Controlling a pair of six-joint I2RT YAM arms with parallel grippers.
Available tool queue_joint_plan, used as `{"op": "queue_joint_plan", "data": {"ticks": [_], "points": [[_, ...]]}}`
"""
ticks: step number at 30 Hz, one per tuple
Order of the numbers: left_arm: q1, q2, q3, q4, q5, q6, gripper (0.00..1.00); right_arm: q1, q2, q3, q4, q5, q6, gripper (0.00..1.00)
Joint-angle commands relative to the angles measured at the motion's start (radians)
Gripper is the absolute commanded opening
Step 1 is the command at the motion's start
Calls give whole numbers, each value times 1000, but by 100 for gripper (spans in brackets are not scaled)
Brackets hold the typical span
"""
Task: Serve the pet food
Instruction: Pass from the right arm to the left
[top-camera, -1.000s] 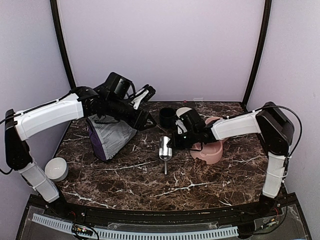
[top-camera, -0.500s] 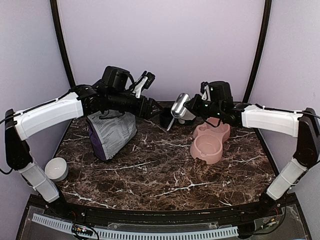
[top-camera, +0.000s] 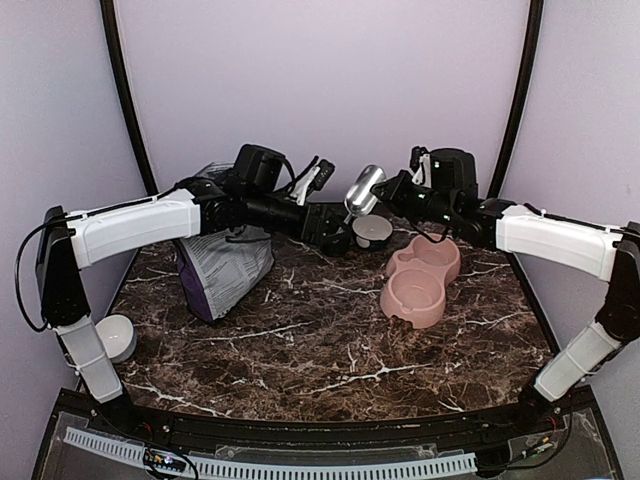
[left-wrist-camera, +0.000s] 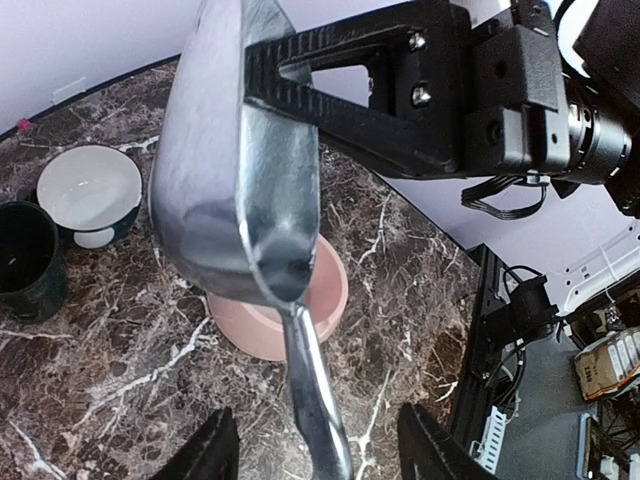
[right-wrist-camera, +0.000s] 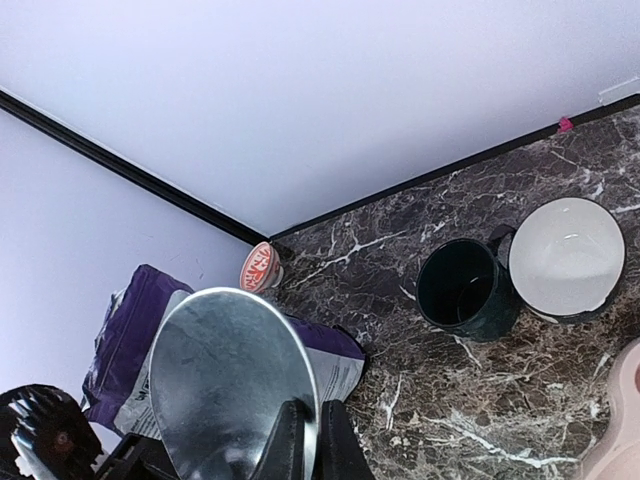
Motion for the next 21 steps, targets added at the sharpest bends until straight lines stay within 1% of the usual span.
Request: {"op": "queue_joint_plan", "data": {"ticks": [1, 2, 4, 9, 13, 14, 17, 18, 20, 21], "points": [[-5, 8, 23, 66, 58, -24, 53, -1, -37, 41, 60, -16, 16, 0], [-5, 13, 24, 72, 58, -26, 50, 0, -36, 41, 61, -19, 16, 0], [-5, 21, 24, 88, 57, -32, 38, 0, -32, 41, 60, -25, 18, 0], [-5, 44, 21, 123, 70, -55, 1, -1, -31, 23, 73, -30, 23, 0], [-5, 47, 31, 112, 68, -45, 0, -3, -50, -13, 104, -48, -30, 0], [-5, 47, 40, 93, 69, -33, 0, -7, -57, -21, 107, -59, -61, 12], [-5, 46, 78, 12, 71, 19, 0, -23, -83, -86, 86, -106, -178, 53], [-5, 45, 89, -23, 73, 49, 0, -26, -92, -108, 78, -129, -223, 64], [-5, 40, 99, -87, 87, 94, 0, -28, -110, -152, 40, -169, -345, 77], [-5, 37, 99, -114, 95, 118, 0, -29, -121, -176, 11, -174, -397, 79]]}}
